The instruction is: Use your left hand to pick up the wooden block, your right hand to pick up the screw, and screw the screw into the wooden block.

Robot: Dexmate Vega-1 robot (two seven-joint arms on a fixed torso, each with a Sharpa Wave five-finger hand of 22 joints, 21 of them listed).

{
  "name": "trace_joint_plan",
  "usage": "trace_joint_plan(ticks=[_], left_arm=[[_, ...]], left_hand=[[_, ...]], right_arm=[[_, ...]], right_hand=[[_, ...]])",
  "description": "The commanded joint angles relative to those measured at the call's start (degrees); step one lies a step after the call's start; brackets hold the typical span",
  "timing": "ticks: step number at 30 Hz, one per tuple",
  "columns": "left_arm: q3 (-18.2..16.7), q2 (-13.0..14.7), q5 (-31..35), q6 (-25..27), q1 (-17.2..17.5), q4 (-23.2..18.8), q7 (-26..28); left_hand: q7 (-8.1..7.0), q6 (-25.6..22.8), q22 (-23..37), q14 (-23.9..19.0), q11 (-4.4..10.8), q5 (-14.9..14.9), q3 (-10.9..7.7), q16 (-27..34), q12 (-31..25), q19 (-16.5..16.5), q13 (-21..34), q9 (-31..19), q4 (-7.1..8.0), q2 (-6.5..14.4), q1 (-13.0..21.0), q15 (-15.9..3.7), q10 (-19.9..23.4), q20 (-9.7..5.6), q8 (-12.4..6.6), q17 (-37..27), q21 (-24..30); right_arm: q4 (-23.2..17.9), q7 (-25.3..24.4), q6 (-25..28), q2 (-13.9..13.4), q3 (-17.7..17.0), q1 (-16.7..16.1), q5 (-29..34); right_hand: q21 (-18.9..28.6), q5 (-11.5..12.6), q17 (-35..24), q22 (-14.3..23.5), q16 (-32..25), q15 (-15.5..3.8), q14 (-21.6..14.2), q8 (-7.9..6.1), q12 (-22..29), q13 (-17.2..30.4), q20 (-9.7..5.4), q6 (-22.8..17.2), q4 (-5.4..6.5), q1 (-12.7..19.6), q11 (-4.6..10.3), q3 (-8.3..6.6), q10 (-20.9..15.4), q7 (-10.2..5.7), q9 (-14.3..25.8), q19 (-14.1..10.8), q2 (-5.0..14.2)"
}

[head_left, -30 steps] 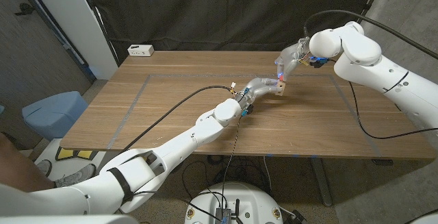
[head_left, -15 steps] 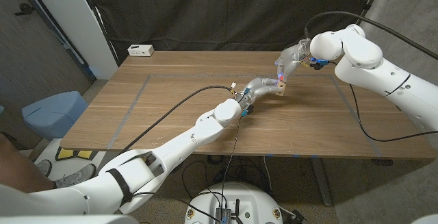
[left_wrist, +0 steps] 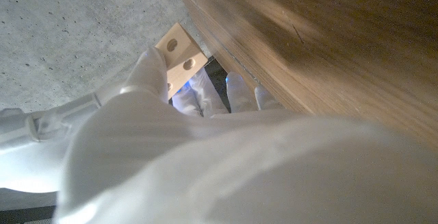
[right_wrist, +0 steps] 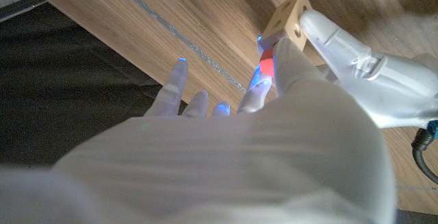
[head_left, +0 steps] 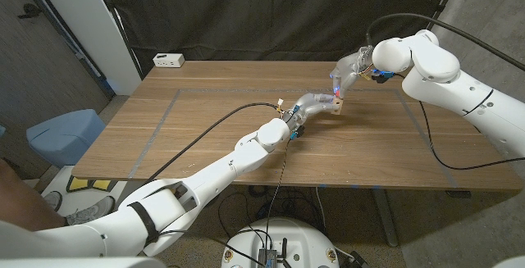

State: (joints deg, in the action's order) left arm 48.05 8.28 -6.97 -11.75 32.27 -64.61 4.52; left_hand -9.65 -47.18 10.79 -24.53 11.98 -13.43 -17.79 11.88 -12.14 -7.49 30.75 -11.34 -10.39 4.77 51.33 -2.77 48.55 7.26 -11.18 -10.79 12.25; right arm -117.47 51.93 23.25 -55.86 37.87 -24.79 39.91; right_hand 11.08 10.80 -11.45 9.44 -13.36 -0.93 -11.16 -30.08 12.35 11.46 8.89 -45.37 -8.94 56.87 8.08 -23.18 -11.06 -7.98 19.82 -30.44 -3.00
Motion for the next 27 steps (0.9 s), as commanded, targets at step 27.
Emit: trace_joint_plan(ticks=[27], left_arm=[[0.0,-0.1,-0.3,0.3,-0.5,0.8,-0.5]], left_hand=[[0.10,-0.7,0.3,-0.2,0.33,-0.2,-2.14,0.3,-0.6,0.2,0.2,-0.2,1.50,0.5,0.5,-2.61,0.4,0.03,-0.35,-0.1,0.4]], right_arm=[[0.4,-3.7,3.1,0.3,-0.1,-1.4,-1.4]], right_hand=[[0.2,-0.2,0.1,0.2,-0.8,-0.87,-4.4,-1.88,0.9,-0.2,-1.43,-7.0,2.42,-5.5,-2.02,2.53,-6.8,3.50,-2.2,-3.2,0.80]])
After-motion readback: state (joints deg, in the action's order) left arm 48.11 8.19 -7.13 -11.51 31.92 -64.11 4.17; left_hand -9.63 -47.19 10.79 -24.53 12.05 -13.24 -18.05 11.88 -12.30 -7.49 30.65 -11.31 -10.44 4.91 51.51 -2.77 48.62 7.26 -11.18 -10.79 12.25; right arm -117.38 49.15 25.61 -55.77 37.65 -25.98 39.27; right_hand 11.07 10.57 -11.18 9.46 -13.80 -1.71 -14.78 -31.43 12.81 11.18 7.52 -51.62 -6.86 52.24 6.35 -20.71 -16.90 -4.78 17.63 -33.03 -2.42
